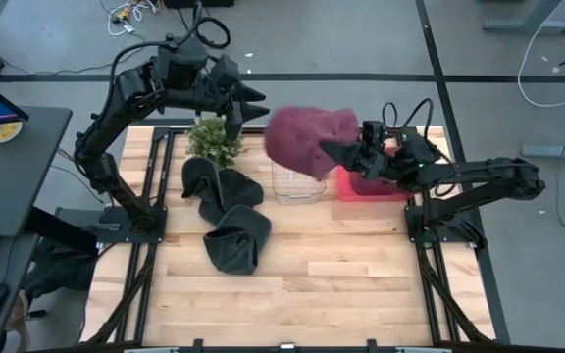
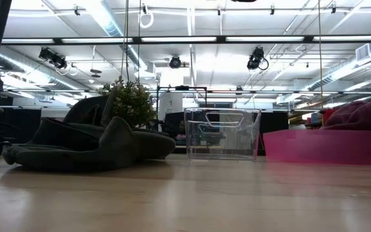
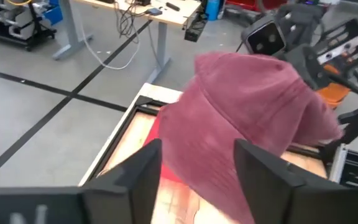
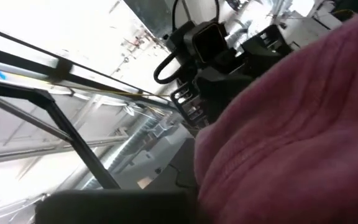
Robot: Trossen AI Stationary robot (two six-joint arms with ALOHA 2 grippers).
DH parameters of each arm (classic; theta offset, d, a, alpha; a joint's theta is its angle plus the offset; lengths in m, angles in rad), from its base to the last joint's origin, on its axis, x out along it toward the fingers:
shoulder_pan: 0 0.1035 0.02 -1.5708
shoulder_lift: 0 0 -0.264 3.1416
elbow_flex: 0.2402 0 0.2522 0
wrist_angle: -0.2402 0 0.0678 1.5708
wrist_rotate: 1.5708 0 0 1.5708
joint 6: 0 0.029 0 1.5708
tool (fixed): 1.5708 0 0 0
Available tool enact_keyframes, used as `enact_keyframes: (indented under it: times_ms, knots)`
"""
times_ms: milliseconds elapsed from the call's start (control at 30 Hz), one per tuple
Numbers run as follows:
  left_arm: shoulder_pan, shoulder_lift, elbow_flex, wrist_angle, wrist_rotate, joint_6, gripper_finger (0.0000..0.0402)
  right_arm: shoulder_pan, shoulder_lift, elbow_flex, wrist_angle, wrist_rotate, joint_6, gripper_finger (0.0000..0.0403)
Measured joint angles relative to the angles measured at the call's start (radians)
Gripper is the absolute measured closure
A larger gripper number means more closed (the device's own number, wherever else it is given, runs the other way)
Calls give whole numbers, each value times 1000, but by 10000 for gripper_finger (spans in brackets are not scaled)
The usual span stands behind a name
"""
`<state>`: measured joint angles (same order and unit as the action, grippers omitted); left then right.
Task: Pick & Place hat
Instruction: Put the red cap into the red bin
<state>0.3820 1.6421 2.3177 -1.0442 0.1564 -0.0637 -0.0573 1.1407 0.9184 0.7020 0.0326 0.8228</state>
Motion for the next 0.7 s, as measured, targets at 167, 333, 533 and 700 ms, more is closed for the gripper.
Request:
enact_keyframes:
  times_ms: [167,333,533,700]
  knots:
    - [0,-2,0,-58,-46,0,152,-21,-119,0,-240,-9,68,402]
    - [-13,-5,0,-131,-56,-41,144,-73,-266,0,-561,-41,125,402]
    - [-72,-5,0,-166,-56,-53,143,-187,-405,0,-946,-127,125,403]
    - [-126,-5,0,-165,-95,-55,149,-289,-443,0,-1184,-166,37,403]
